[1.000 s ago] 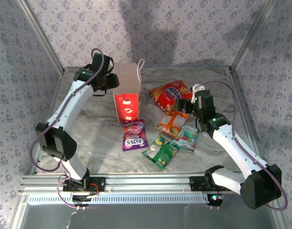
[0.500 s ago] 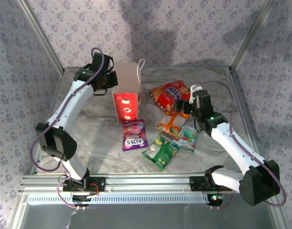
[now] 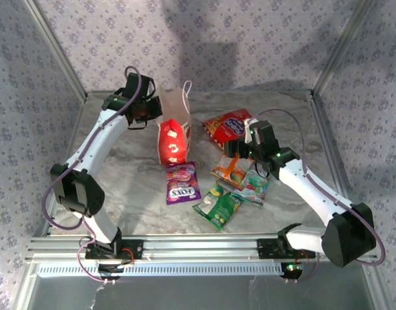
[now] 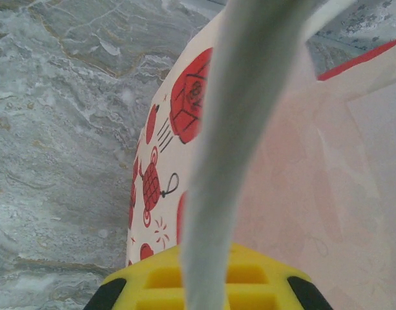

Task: Place the snacks into the paper bag

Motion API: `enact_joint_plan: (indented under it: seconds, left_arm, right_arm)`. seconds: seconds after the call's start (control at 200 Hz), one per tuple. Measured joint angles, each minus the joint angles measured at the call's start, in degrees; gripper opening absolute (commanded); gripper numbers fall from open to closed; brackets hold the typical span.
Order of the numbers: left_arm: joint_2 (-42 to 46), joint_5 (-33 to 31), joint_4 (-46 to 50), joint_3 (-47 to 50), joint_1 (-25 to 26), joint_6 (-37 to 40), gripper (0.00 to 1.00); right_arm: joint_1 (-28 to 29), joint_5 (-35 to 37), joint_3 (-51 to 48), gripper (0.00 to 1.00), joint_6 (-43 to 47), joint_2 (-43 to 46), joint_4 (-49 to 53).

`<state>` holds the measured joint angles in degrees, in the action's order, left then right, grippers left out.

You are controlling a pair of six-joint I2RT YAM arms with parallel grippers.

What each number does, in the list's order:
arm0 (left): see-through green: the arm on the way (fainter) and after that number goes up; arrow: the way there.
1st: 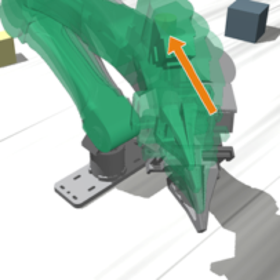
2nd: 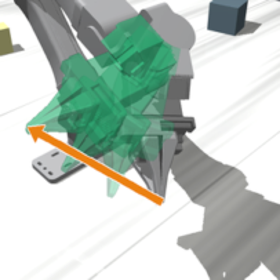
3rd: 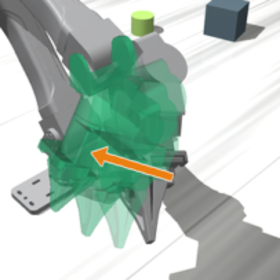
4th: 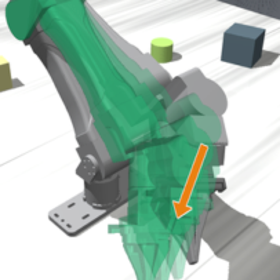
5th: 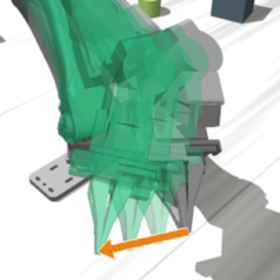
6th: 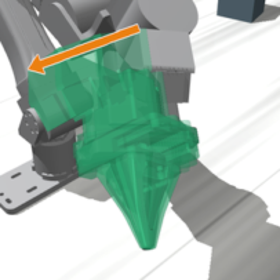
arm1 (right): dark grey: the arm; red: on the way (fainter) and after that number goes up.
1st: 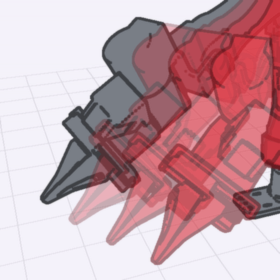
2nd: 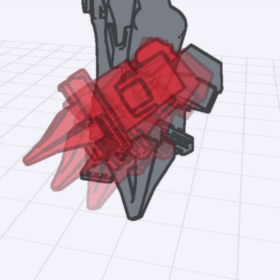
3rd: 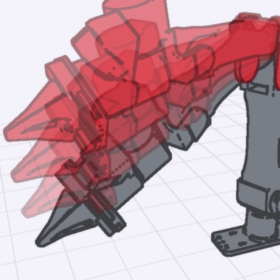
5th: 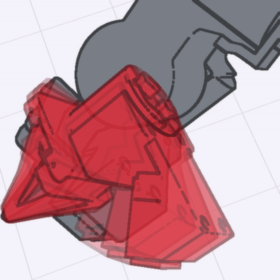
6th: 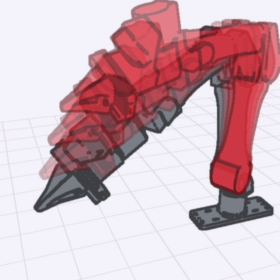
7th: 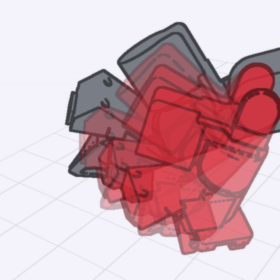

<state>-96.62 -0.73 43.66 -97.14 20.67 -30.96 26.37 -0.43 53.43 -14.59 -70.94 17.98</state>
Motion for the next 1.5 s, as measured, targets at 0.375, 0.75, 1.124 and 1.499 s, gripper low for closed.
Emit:
enact_joint_plan:
  seconds: [0.375,0.75,1.124,1.499]
  left_arm:
    - [1.0,0.8,-1.5,3.3,0.0,-1.3,0.0]
    - [1.8,1.4,-2.0,4.1,0.0,-1.5,0.0]
    - [2.1,1.6,-2.4,4.7,0.0,-1.5,0.0]
    - [2.1,2.9,-2.8,4.8,0.0,-1.0,0.0]
  right_arm:
    - [5.1,-2.6,0.2,0.94,-1.8,-2.8,1.7]
    - [3.8,-0.8,0.8,1.0,-8.0,-6.1,0.7]
    - [-7.8,-6.0,3.1,1.0,-20.3,-12.9,-5.1]
    - [-10.8,-9.9,5.9,1.0,-28.2,-21.5,-11.0]
